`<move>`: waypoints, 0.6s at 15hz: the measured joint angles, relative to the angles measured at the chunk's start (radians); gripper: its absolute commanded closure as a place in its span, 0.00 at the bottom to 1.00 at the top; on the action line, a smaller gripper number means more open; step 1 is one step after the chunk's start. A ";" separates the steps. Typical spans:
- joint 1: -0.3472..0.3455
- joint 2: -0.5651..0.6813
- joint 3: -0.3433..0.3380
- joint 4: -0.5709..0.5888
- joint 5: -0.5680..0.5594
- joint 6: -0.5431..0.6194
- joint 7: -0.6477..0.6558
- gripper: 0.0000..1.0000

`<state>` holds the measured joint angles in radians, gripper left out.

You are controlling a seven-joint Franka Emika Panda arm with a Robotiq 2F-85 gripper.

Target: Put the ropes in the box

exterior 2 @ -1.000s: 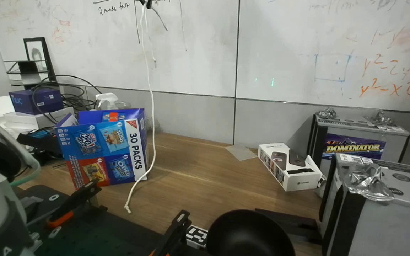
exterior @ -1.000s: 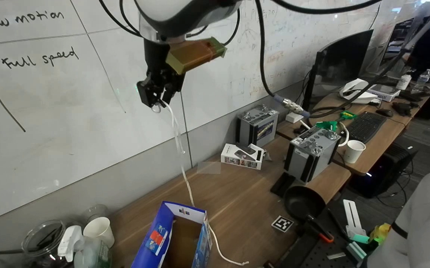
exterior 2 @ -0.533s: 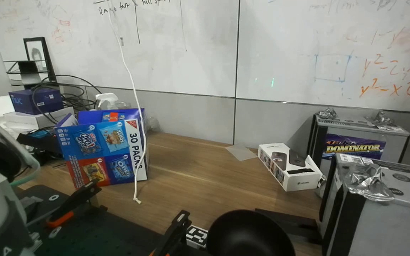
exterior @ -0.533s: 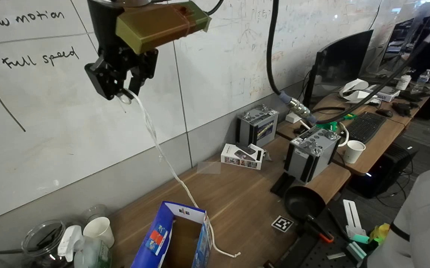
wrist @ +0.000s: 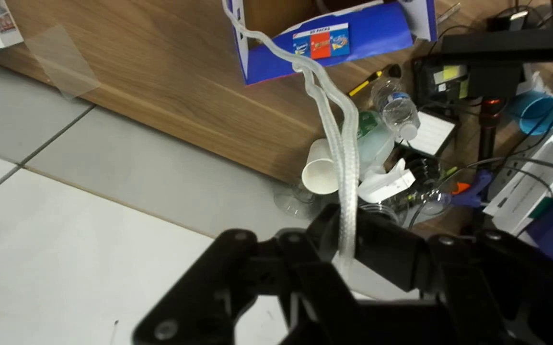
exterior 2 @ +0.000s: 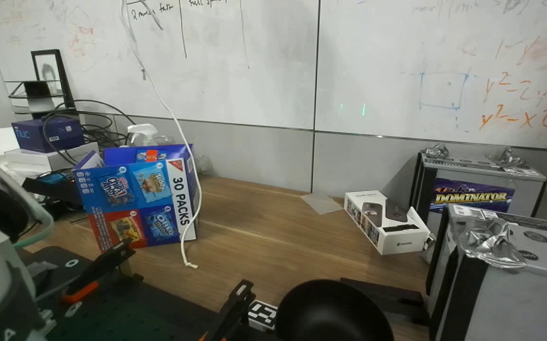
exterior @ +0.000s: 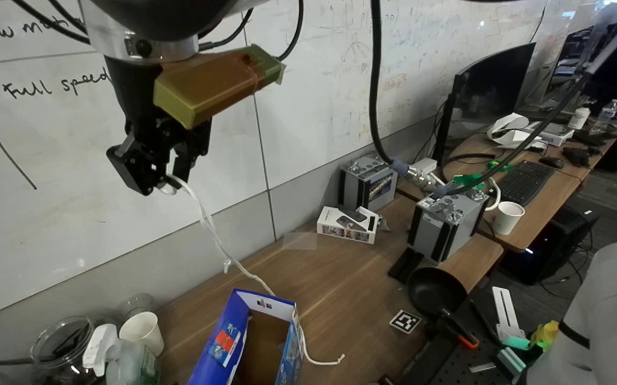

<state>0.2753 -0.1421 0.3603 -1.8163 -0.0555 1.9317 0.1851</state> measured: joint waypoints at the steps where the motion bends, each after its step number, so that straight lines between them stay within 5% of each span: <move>1: 0.006 0.000 0.000 -0.018 0.024 0.001 -0.026 0.94; 9: 0.086 -0.002 0.006 -0.183 0.181 0.038 -0.232 0.95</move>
<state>0.3612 -0.1437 0.3661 -1.9993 0.1260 1.9694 -0.0468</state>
